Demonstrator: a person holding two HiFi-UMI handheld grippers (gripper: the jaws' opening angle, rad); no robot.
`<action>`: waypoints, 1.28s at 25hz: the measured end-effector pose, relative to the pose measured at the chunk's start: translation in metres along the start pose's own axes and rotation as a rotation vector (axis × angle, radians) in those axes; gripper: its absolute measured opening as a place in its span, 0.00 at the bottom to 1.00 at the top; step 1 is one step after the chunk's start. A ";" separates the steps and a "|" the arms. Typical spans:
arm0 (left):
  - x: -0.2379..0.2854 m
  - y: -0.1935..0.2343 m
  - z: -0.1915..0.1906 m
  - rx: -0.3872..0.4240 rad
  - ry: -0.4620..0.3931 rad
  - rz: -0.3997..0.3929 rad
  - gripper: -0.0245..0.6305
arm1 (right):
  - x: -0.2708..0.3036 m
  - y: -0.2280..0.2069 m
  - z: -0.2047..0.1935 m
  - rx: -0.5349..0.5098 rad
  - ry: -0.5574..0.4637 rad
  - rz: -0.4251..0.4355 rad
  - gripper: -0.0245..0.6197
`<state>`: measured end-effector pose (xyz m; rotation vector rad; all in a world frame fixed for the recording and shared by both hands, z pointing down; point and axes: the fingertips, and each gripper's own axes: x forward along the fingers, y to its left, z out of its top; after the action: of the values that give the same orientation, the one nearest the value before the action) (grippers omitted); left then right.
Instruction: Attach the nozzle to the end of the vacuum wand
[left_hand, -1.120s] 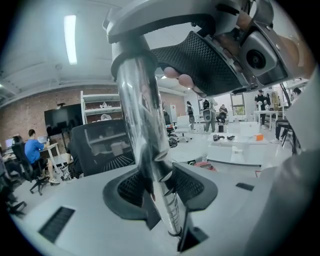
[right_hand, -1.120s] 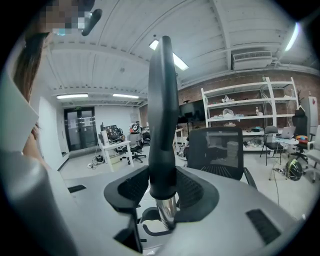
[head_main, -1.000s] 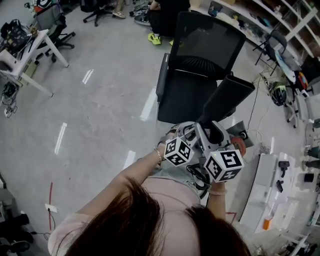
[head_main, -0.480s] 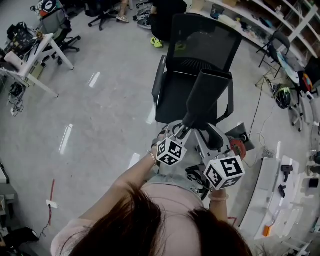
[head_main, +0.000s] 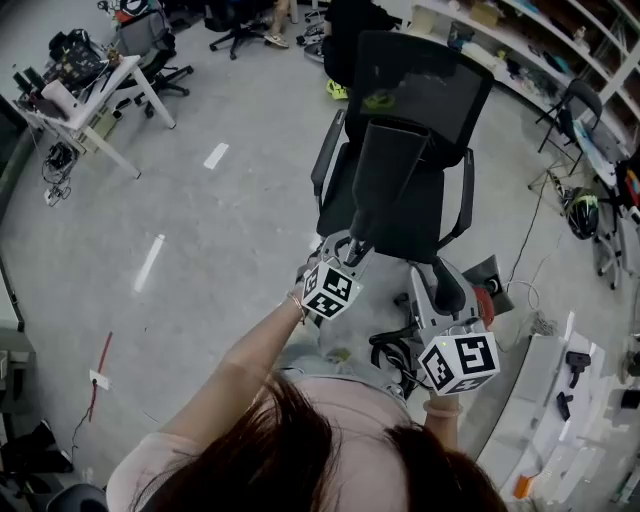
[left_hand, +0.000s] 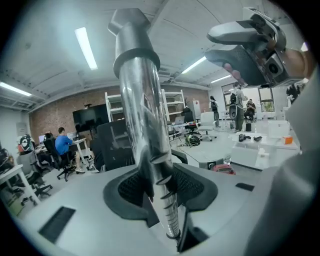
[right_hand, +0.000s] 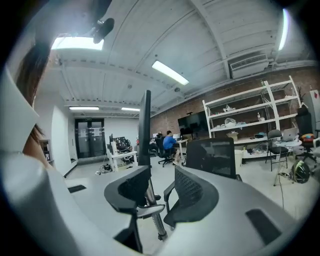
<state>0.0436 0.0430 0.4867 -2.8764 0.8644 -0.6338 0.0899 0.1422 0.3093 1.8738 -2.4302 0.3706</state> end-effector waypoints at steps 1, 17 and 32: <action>0.000 -0.001 0.000 -0.009 -0.002 0.018 0.28 | -0.009 -0.005 -0.001 0.005 -0.008 0.000 0.31; -0.009 -0.038 0.002 0.001 0.043 0.010 0.28 | -0.096 -0.033 0.001 0.097 -0.058 -0.095 0.26; -0.034 -0.027 0.004 0.007 0.019 -0.093 0.27 | -0.079 0.030 0.017 0.099 -0.024 -0.192 0.24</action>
<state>0.0336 0.0835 0.4755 -2.9230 0.7329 -0.6724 0.0837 0.2200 0.2737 2.1408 -2.2585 0.4664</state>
